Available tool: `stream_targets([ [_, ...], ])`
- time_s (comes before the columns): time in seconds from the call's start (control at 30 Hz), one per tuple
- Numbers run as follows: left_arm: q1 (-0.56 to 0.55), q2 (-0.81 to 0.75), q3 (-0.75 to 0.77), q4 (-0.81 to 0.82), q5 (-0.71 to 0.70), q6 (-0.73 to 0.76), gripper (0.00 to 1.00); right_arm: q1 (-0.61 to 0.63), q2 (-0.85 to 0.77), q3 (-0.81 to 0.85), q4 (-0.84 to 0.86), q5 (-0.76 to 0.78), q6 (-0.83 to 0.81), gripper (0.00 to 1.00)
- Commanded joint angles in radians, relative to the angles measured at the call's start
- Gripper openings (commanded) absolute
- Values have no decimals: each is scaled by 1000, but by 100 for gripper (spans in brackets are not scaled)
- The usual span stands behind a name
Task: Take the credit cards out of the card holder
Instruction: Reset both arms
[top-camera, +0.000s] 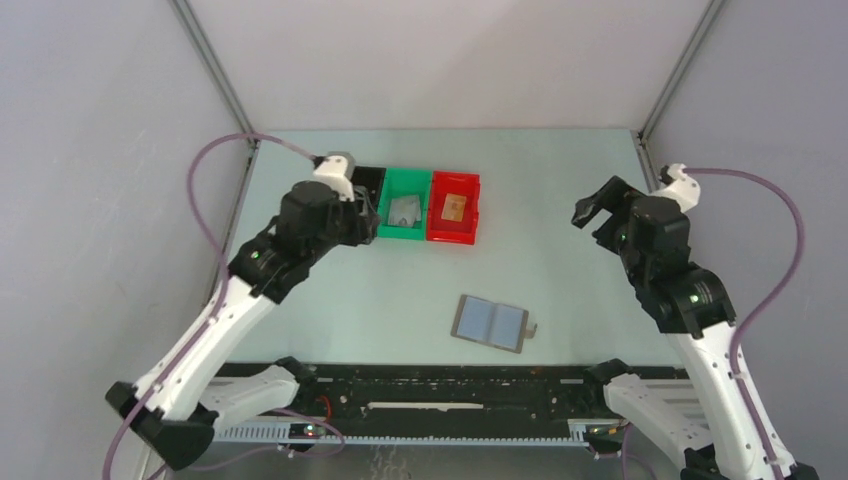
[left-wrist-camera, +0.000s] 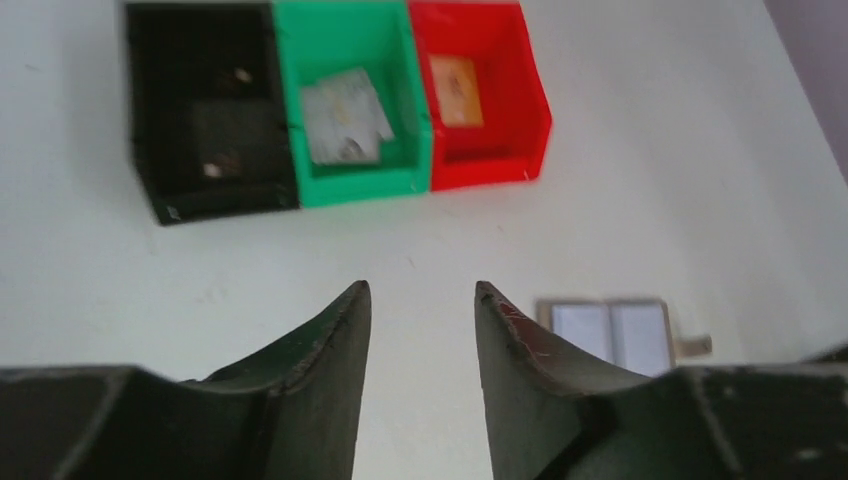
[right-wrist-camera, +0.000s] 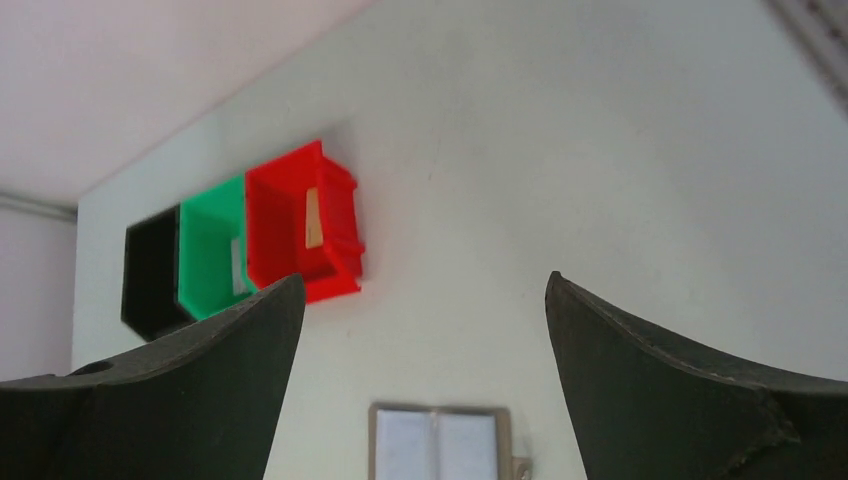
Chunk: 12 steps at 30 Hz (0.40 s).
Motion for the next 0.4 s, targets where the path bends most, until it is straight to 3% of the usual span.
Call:
stream_targets([
  [0.0,4,-154,-54,82,-302,-30,52,-4,-38,21,-76,172,-47,100],
  [0.17,4,-295,-163,186,-407,-49,69,-3,-59,-12,-98,233,-20,100],
  [0.37,4,-333,-195,207,-435,-47,74,-3,-85,-66,-74,191,-27,100],
])
